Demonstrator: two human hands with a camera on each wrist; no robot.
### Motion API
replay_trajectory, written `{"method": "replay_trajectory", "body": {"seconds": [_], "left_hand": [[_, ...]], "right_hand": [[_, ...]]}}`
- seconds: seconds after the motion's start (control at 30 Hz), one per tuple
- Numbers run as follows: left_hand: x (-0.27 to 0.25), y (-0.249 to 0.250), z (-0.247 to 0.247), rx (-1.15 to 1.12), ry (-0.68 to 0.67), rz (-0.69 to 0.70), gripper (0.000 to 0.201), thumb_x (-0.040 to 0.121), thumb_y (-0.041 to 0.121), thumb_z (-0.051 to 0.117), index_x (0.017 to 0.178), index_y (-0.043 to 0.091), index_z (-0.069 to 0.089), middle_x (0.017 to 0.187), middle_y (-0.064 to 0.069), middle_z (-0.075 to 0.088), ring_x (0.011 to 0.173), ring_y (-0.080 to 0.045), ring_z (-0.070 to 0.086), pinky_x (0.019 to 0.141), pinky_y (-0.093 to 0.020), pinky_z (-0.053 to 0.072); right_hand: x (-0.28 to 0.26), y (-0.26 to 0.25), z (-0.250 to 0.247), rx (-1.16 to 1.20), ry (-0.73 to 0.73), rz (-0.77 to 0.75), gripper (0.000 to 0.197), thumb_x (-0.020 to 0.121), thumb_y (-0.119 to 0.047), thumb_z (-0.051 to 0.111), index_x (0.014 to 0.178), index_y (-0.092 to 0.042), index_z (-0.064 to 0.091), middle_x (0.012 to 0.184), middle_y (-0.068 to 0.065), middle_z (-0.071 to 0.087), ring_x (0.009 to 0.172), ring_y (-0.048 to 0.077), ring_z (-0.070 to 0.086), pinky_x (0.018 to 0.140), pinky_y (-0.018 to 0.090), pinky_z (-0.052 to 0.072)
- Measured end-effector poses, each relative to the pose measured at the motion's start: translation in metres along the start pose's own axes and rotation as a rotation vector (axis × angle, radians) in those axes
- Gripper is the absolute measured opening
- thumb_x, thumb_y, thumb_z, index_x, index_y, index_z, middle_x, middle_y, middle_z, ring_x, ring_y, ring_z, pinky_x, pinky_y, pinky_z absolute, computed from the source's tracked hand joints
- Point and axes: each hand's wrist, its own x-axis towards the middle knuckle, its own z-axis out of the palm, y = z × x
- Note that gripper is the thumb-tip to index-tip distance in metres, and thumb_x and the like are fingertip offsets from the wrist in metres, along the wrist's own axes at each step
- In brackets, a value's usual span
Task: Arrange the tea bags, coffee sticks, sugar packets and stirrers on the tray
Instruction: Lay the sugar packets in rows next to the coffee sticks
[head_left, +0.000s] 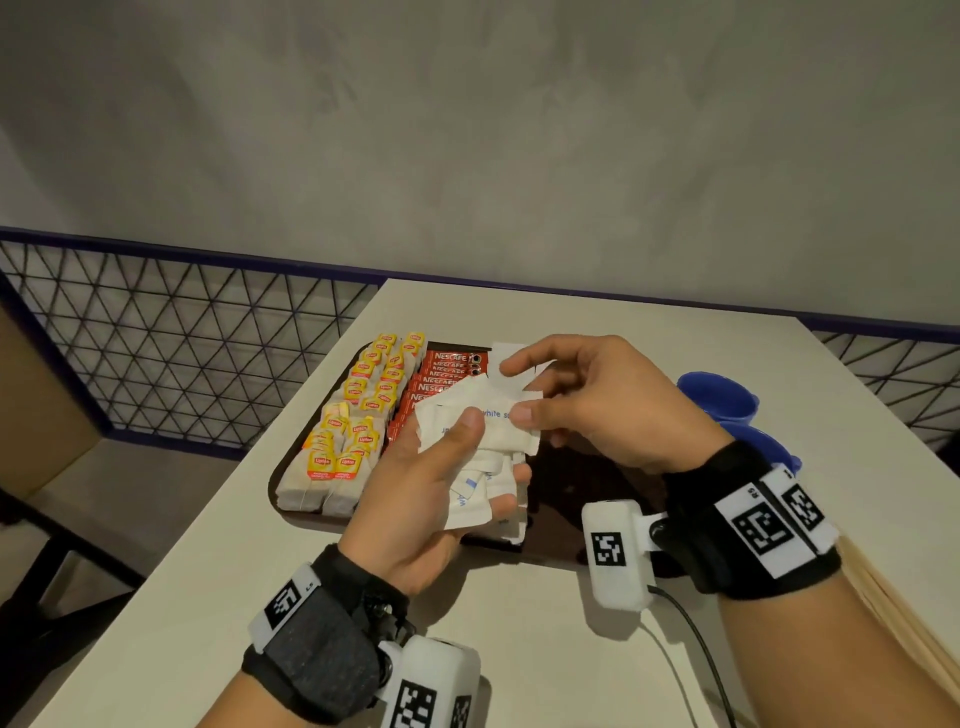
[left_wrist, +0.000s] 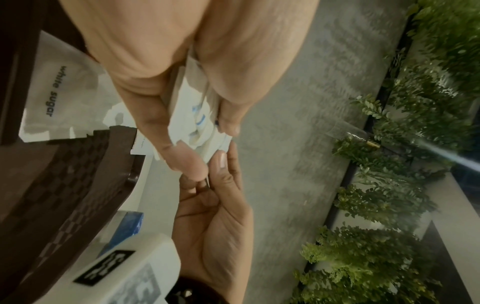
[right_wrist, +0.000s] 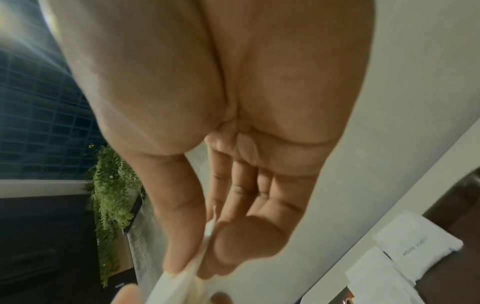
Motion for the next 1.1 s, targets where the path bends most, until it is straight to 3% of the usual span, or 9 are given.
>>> {"method": "replay_trajectory", "body": {"seconds": [0.13, 0.23, 0.47, 0.6, 0.7, 0.8, 0.97, 1.03, 1.1], "left_hand": [[0.002, 0.003, -0.002, -0.067, 0.055, -0.037, 0.029, 0.096, 0.026, 0.063, 0.126, 0.024, 0.065, 0.115, -0.013, 0.076, 0.095, -0.039, 0.075, 0.054, -0.032, 0.059], [0.002, 0.004, -0.004, -0.113, 0.073, -0.079, 0.031, 0.096, 0.025, 0.064, 0.126, 0.022, 0.065, 0.114, -0.014, 0.076, 0.094, -0.041, 0.076, 0.052, -0.030, 0.058], [0.006, 0.001, -0.007, -0.135, 0.096, -0.126, 0.038, 0.093, 0.023, 0.067, 0.131, 0.019, 0.063, 0.116, -0.017, 0.075, 0.098, -0.043, 0.074, 0.050, -0.032, 0.058], [0.008, 0.000, -0.009, -0.143, 0.087, -0.140, 0.040, 0.092, 0.025, 0.067, 0.131, 0.017, 0.063, 0.115, -0.018, 0.075, 0.097, -0.043, 0.075, 0.050, -0.032, 0.058], [0.008, 0.001, -0.011, -0.147, 0.070, -0.162, 0.036, 0.095, 0.026, 0.065, 0.130, 0.017, 0.064, 0.113, -0.018, 0.076, 0.097, -0.042, 0.075, 0.049, -0.032, 0.058], [0.010, -0.001, -0.011, -0.147, 0.068, -0.167, 0.035, 0.097, 0.024, 0.064, 0.131, 0.015, 0.064, 0.112, -0.019, 0.076, 0.095, -0.043, 0.075, 0.049, -0.031, 0.056], [0.013, -0.002, -0.015, -0.163, 0.077, -0.170, 0.033, 0.096, 0.022, 0.065, 0.129, 0.016, 0.065, 0.112, -0.019, 0.076, 0.095, -0.044, 0.075, 0.050, -0.032, 0.058], [0.014, -0.003, -0.016, -0.171, 0.076, -0.174, 0.033, 0.096, 0.023, 0.064, 0.129, 0.015, 0.065, 0.112, -0.019, 0.076, 0.093, -0.043, 0.075, 0.050, -0.032, 0.057], [0.015, -0.004, -0.017, -0.199, 0.071, -0.190, 0.037, 0.095, 0.024, 0.065, 0.130, 0.013, 0.065, 0.114, -0.021, 0.074, 0.092, -0.044, 0.075, 0.049, -0.032, 0.057]], "right_hand": [[0.019, -0.009, -0.030, -0.143, 0.121, 0.030, 0.013, 0.086, -0.010, 0.082, 0.097, -0.017, 0.080, 0.083, 0.004, 0.080, 0.067, 0.019, 0.075, 0.066, 0.027, 0.059], [0.054, -0.002, -0.058, -0.220, 0.191, 0.118, 0.006, 0.086, -0.014, 0.083, 0.091, -0.014, 0.080, 0.077, 0.002, 0.079, 0.070, 0.019, 0.077, 0.070, 0.033, 0.062], [0.122, 0.055, -0.066, -0.394, 0.072, 0.389, 0.007, 0.086, -0.006, 0.081, 0.091, -0.004, 0.077, 0.073, 0.004, 0.079, 0.065, 0.021, 0.075, 0.074, 0.039, 0.066], [0.137, 0.073, -0.058, -0.382, 0.060, 0.467, 0.011, 0.084, 0.001, 0.082, 0.092, 0.002, 0.076, 0.068, 0.008, 0.073, 0.055, 0.020, 0.071, 0.062, 0.033, 0.065], [0.151, 0.080, -0.056, -0.368, 0.076, 0.524, 0.013, 0.080, 0.004, 0.084, 0.091, 0.003, 0.076, 0.068, 0.013, 0.075, 0.062, 0.026, 0.072, 0.072, 0.042, 0.066], [0.164, 0.082, -0.052, -0.523, 0.040, 0.545, 0.010, 0.084, -0.006, 0.085, 0.091, -0.002, 0.078, 0.065, 0.003, 0.076, 0.059, 0.021, 0.073, 0.067, 0.034, 0.063], [0.179, 0.086, -0.046, -0.637, 0.034, 0.584, 0.016, 0.082, -0.014, 0.088, 0.089, -0.001, 0.082, 0.085, 0.011, 0.080, 0.086, 0.025, 0.079, 0.087, 0.043, 0.063], [0.181, 0.088, -0.046, -0.675, 0.048, 0.590, 0.018, 0.081, -0.019, 0.089, 0.084, -0.003, 0.081, 0.079, 0.008, 0.080, 0.077, 0.019, 0.079, 0.081, 0.038, 0.064], [0.182, 0.090, -0.047, -0.735, 0.066, 0.583, 0.025, 0.083, -0.028, 0.087, 0.070, -0.009, 0.076, 0.061, 0.001, 0.075, 0.056, 0.009, 0.072, 0.061, 0.026, 0.057]]}}
